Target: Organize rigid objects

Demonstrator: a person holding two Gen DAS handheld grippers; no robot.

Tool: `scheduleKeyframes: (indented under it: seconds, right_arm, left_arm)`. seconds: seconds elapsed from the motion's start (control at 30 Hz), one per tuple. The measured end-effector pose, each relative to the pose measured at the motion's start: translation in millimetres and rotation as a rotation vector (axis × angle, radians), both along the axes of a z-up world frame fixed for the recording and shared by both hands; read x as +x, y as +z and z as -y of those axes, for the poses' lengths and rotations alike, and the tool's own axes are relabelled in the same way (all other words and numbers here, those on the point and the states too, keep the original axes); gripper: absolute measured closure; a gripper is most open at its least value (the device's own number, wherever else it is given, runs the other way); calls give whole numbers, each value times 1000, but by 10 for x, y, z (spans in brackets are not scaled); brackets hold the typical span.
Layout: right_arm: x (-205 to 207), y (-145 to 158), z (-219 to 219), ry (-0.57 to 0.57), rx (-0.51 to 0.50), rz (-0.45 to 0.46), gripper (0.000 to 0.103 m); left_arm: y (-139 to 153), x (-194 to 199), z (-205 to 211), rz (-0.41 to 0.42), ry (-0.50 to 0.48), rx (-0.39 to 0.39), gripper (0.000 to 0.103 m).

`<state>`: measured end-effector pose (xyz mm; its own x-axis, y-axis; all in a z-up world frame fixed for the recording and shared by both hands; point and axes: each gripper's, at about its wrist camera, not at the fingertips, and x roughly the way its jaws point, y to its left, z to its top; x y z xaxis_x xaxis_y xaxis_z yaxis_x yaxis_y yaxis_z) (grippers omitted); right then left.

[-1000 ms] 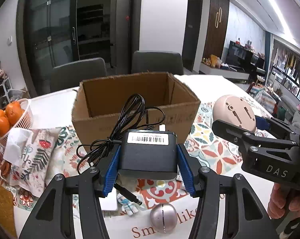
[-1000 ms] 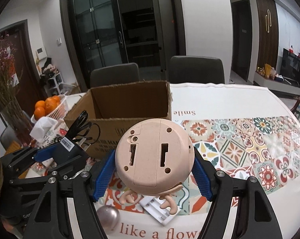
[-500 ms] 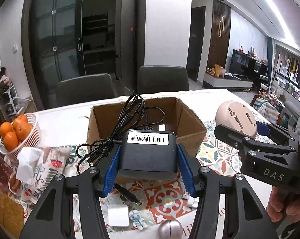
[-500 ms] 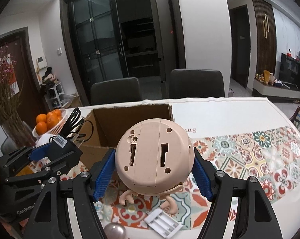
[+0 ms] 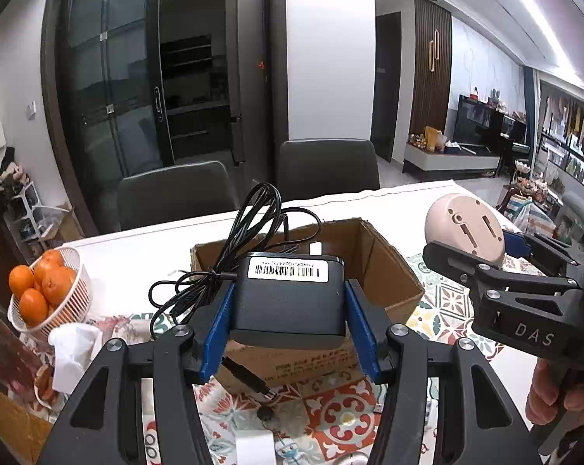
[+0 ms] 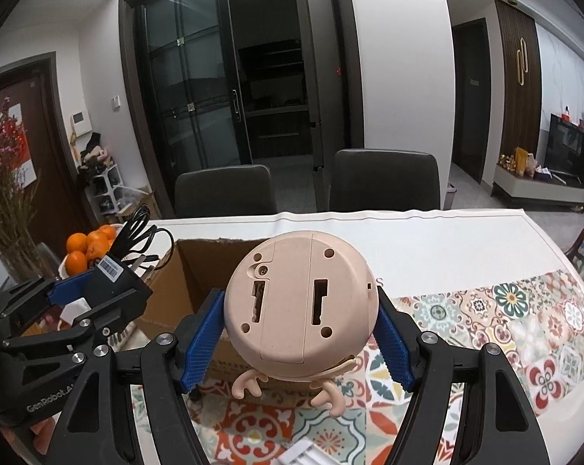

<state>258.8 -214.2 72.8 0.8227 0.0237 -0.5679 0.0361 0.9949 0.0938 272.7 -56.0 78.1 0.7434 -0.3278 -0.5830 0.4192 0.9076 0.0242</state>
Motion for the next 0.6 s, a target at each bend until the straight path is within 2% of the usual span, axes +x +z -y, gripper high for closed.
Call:
scheduleKeyframes:
  seconds: [0.27, 0.6]
  right_arm:
    - [265, 18, 32, 17, 12, -30, 30]
    - [605, -55, 33, 48, 3, -81, 30]
  left_arm:
    - [60, 238, 36, -26, 13, 2, 49]
    - [-76, 565, 57, -98, 31, -1, 49]
